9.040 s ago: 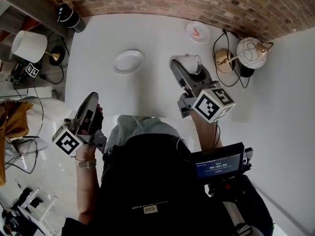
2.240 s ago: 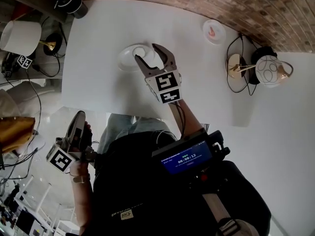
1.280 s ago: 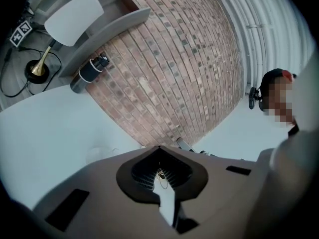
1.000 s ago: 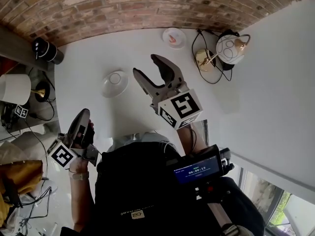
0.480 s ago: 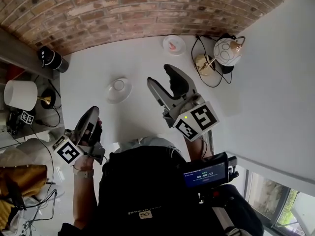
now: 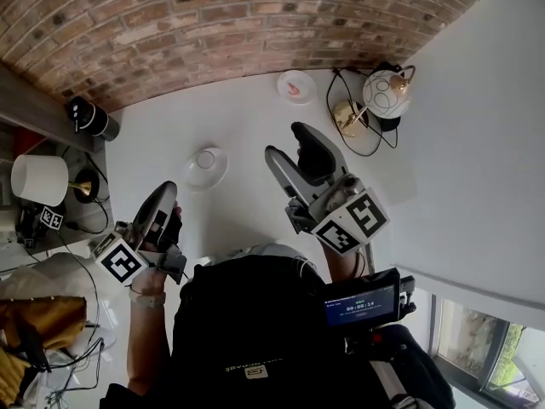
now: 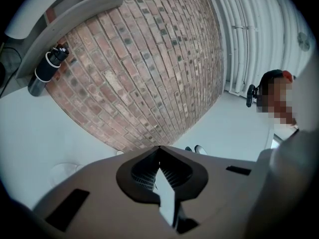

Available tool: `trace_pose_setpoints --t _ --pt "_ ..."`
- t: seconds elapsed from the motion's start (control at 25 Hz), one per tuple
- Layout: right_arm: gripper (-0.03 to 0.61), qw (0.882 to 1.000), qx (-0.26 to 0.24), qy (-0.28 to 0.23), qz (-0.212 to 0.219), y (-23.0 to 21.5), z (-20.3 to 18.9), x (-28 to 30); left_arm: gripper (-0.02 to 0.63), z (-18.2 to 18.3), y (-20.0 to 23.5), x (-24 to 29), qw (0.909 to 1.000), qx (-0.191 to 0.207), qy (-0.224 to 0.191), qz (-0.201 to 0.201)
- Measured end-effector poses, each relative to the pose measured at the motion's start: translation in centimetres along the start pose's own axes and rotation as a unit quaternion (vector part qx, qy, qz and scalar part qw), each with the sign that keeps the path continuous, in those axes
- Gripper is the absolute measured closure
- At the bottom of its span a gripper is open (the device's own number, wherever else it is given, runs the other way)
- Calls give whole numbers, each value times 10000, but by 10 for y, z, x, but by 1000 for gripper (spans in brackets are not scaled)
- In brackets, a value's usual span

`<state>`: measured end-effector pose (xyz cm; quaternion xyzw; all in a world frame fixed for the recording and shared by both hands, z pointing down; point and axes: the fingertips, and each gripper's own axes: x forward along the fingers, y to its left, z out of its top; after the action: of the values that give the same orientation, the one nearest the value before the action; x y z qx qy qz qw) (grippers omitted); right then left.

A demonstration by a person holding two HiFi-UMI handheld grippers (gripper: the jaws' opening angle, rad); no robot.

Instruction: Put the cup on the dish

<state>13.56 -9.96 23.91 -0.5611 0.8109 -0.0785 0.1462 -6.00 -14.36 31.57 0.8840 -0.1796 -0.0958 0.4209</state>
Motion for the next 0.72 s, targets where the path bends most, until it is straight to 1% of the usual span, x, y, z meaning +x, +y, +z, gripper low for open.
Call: trace_pose_setpoints --t 0.2,0.32,0.36,0.4,0.64,0.72 --pt "319 9999 84 -146 17 0 6 -3 609 3 -1 7 9999 31 49 -94" --pt "320 9992 283 -270 21 -2 8 -5 609 7 -3 12 9998 53 66 -155" --pt "360 9988 351 -330 6 -3 9 -6 609 9 -4 15 9998 45 52 -174" --pt "385 9984 408 -391 -10 -4 10 -7 609 11 -6 17 9998 36 37 -187" --pt "442 9969 545 -564 -58 -11 12 -10 609 11 0 21 9997 45 125 -190" --pt "449 9966 582 -581 -66 -14 11 -11 609 11 0 24 9997 56 127 -195"
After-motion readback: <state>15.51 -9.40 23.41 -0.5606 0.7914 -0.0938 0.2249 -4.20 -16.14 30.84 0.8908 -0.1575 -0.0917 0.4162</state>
